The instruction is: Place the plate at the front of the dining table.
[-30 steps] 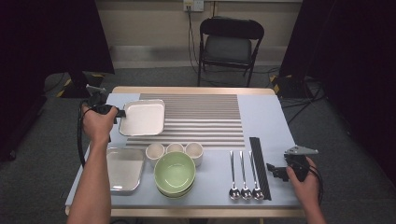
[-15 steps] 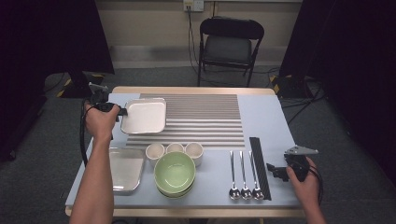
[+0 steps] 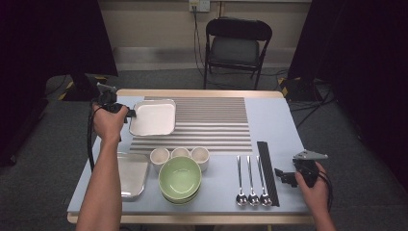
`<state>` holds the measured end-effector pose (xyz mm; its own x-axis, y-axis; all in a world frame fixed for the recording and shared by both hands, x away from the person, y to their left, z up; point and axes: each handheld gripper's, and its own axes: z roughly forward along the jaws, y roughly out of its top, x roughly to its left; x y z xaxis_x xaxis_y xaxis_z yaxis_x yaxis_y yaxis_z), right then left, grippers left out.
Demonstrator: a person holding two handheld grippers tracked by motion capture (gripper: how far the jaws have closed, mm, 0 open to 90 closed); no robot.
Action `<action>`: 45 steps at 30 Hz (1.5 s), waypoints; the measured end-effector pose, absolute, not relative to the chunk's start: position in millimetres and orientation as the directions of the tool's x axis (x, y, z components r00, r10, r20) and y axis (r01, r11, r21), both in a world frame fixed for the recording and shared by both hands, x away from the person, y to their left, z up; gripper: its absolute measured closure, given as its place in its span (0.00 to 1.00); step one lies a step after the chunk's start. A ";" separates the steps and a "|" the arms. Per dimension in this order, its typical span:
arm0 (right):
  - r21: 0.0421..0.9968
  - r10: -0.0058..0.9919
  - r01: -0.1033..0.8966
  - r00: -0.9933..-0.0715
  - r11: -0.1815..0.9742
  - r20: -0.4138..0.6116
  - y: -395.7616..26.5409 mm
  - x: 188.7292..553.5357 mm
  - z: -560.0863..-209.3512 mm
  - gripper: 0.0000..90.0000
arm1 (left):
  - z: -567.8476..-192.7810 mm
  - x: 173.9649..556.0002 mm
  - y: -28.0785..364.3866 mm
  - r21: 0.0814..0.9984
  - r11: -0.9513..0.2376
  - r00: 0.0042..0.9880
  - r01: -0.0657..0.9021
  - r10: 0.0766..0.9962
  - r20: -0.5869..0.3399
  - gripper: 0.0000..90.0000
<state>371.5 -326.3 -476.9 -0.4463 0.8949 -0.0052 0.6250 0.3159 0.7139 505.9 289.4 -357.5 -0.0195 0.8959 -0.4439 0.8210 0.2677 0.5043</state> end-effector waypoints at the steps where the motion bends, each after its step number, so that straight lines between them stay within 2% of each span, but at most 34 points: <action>1: 0.713 0.895 0.626 -0.447 0.316 -0.004 -326.3 371.5 -476.9 0.12 | -358.0 506.5 288.2 0.502 0.273 -0.029 0.821 0.897 -0.441 0.99; 21: 0.713 0.895 0.626 -0.446 0.315 -0.003 -326.4 371.6 -476.9 0.12 | -361.1 521.2 273.4 0.493 0.275 -0.025 0.826 0.890 -0.455 0.99; 23: 0.713 0.894 0.626 -0.447 0.315 -0.003 -326.4 371.6 -476.9 0.12 | -359.3 523.2 270.2 0.495 0.248 -0.009 0.833 0.900 -0.435 0.99; 45: 0.713 0.895 0.627 -0.446 0.315 -0.003 -326.5 371.7 -476.8 0.12 | -352.3 531.5 247.1 0.499 0.232 0.029 0.835 0.887 -0.461 0.99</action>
